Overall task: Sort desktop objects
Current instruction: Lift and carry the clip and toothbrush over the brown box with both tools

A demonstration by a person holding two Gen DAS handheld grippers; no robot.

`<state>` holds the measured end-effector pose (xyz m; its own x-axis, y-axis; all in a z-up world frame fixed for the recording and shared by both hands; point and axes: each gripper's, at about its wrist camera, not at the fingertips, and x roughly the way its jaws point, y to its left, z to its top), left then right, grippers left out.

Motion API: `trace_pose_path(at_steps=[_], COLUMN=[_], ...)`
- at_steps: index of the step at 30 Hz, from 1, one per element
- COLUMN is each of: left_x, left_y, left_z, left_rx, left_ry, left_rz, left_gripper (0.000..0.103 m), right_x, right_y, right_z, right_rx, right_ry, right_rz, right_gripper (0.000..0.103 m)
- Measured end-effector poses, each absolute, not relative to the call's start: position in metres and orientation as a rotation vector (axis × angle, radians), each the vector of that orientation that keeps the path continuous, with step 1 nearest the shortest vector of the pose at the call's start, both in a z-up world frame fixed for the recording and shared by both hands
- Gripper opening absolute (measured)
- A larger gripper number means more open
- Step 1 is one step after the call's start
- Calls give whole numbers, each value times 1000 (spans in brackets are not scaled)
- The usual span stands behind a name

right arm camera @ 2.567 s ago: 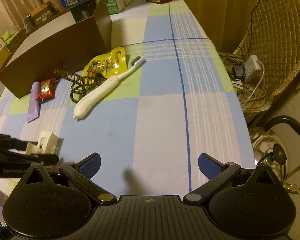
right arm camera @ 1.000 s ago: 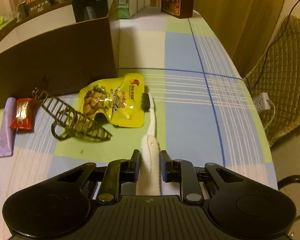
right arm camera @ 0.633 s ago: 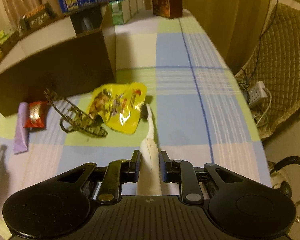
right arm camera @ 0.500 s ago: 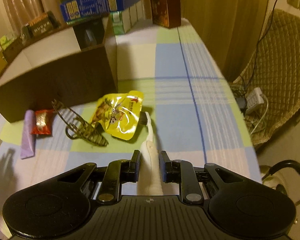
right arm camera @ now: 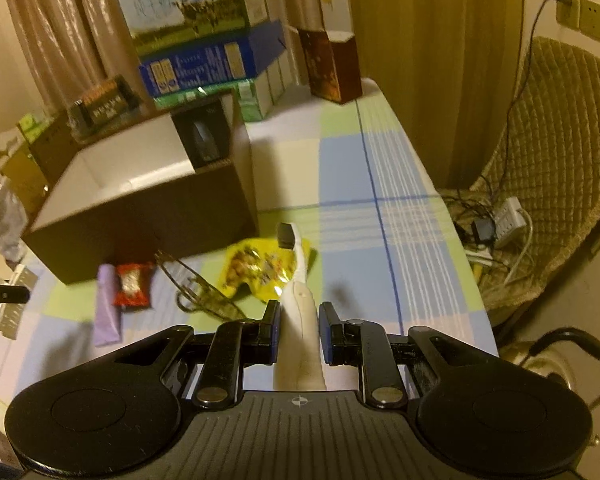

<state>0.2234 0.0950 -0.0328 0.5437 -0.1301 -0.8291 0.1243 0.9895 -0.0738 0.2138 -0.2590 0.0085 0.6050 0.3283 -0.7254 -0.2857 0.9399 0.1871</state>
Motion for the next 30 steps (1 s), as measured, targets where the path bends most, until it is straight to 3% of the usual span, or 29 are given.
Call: trace_pose_path(at_steps=[17,30], left_x=[273,334], left_y=[84,97], left_z=[14,16], left_rx=[-19,-9], left_ry=[836,828], left_rz=[-182,-122], left_gripper=[36,36], right_x=[256,319], right_y=[-181,-111], right_z=[48,50], right_rx=[37,54], right_ry=[730,715], right_rz=[615,700], right_gripper=[17,17])
